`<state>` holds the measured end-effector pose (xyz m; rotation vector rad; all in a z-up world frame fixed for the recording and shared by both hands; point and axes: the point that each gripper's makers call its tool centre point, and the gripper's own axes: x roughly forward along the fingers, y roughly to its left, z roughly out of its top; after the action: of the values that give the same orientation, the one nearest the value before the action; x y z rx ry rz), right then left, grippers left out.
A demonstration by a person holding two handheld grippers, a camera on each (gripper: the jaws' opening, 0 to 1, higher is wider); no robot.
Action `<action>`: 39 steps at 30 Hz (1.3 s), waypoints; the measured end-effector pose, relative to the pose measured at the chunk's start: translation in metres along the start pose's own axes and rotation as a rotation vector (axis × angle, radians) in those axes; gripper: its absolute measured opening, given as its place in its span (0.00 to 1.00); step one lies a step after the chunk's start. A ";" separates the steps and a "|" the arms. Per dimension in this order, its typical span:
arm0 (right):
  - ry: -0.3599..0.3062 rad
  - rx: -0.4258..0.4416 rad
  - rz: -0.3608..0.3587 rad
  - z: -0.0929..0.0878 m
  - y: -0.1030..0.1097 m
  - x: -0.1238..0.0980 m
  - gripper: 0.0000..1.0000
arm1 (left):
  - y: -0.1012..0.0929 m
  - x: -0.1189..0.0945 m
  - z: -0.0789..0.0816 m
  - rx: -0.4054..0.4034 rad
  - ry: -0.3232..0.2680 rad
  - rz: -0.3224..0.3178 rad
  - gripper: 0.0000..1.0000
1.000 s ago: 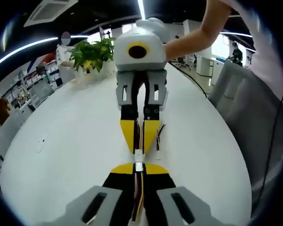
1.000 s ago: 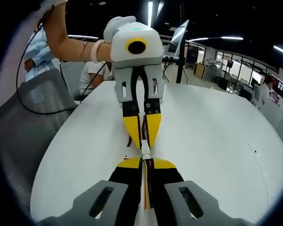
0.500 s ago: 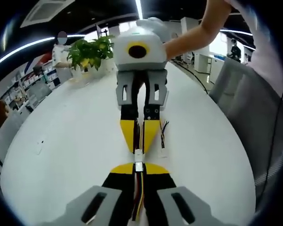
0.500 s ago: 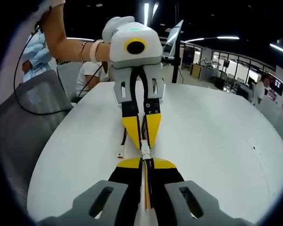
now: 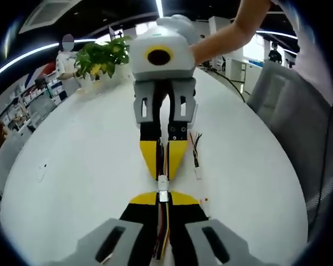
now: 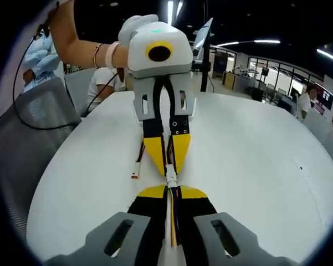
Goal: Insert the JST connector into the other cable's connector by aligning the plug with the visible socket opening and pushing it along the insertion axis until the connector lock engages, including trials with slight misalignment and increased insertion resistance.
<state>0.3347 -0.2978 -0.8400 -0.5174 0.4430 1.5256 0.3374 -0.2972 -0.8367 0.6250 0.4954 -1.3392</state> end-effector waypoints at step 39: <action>0.025 0.024 0.012 -0.008 0.006 0.009 0.04 | -0.006 0.006 -0.010 -0.061 0.017 -0.012 0.00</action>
<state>0.3290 -0.2956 -0.8521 -0.5162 0.4839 1.5245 0.3324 -0.2958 -0.8489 0.5842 0.5527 -1.3256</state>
